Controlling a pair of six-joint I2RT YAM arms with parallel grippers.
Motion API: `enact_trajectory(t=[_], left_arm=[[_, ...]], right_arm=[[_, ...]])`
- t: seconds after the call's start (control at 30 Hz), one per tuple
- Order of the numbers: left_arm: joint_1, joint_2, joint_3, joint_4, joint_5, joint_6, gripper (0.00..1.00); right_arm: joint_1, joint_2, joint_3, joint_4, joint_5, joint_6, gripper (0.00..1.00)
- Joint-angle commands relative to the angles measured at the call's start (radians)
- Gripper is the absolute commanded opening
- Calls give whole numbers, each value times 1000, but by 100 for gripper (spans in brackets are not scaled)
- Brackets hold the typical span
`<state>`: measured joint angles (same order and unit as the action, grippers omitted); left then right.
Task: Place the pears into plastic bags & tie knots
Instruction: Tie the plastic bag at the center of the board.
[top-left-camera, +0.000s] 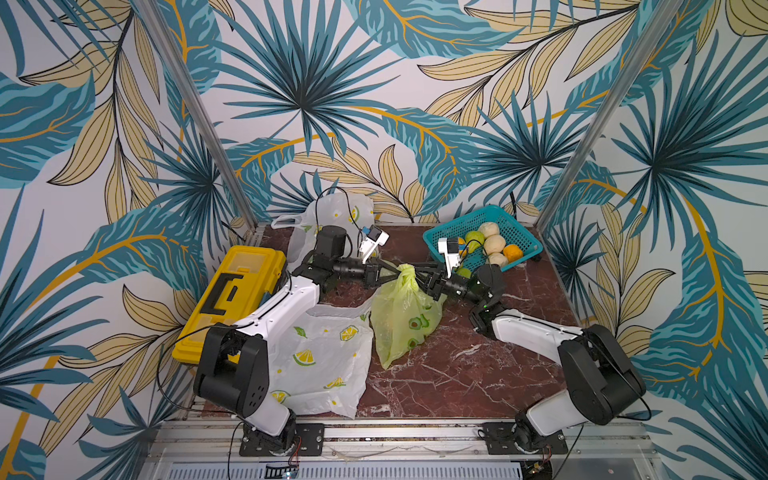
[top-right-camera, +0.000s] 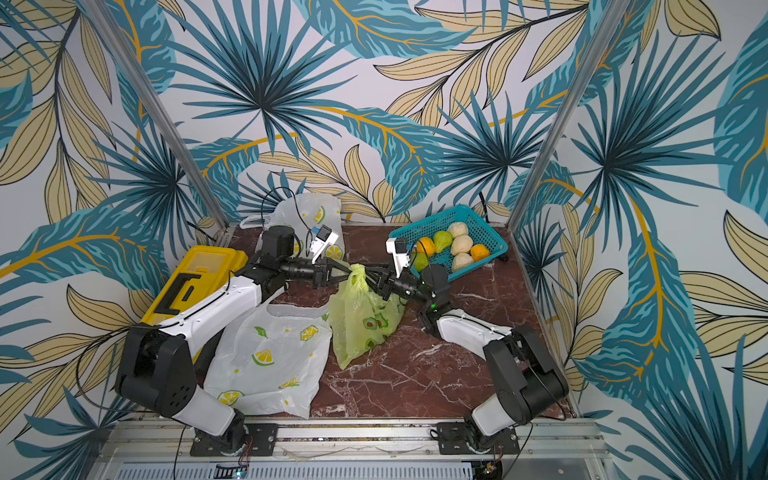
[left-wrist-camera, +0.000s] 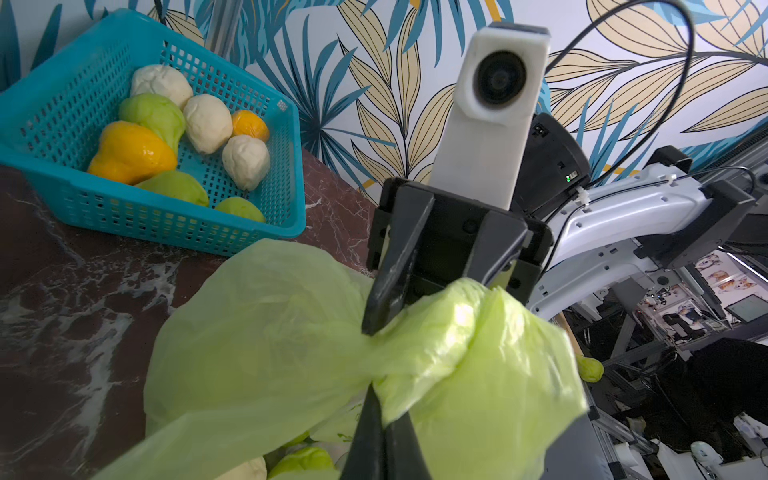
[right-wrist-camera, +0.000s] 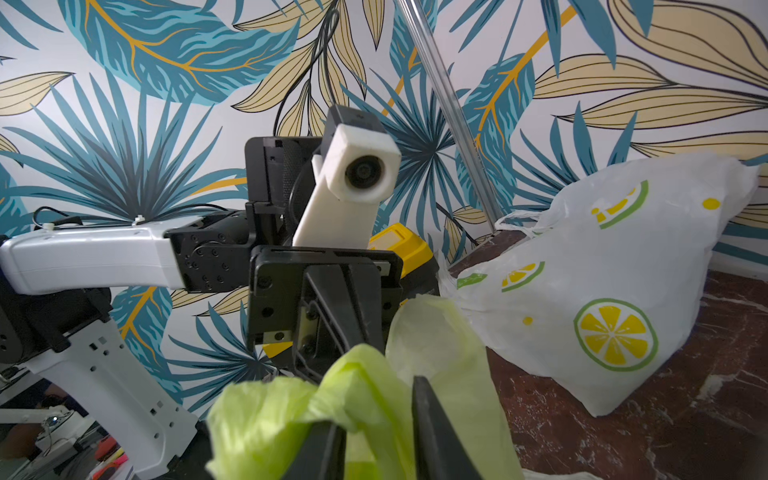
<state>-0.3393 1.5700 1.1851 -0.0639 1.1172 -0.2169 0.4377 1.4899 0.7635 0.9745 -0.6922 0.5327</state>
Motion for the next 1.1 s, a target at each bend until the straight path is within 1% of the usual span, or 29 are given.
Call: enact_trajectory(t=[0.0,0.1,0.13,0.2,0.33,0.4,0.43,0.53,0.57,0.67,0.87,1.07], left_arm=[[9,-24,1,13,-23,-2,0],[9,-22,2,12,-33,-5,0],[12,-24,1,13,-46,-10,0],[17,-29,-1,12,-70,-21,0],[17,-39,3,13,-136,-69,0],[16,-34,11,12,-139,-96,0],[16,-34,14,12,-134,-103,0],[7,-37,15,12,-123,-104,0],[3,-37,16,12,-119,-101,0],[-6,-37,21,12,-112,-100,0],[-20,-46,16,12,-108,-99,0],[-24,-49,11,12,-105,-95,0]], right_arm=[[-1,-97,-13,-221,81,-119,33],[-3,-169,-3,-409,173,-184,34],[-2,-200,9,-498,220,-201,34],[-2,-258,42,-676,263,-208,34],[28,-346,165,-1098,357,-206,33],[59,-369,223,-1260,396,-219,34],[79,-379,243,-1303,417,-226,36],[120,-380,287,-1360,445,-254,44],[127,-366,303,-1372,453,-268,45],[132,-316,354,-1387,457,-293,45],[140,-235,424,-1360,437,-315,44],[144,-217,442,-1350,422,-315,44]])
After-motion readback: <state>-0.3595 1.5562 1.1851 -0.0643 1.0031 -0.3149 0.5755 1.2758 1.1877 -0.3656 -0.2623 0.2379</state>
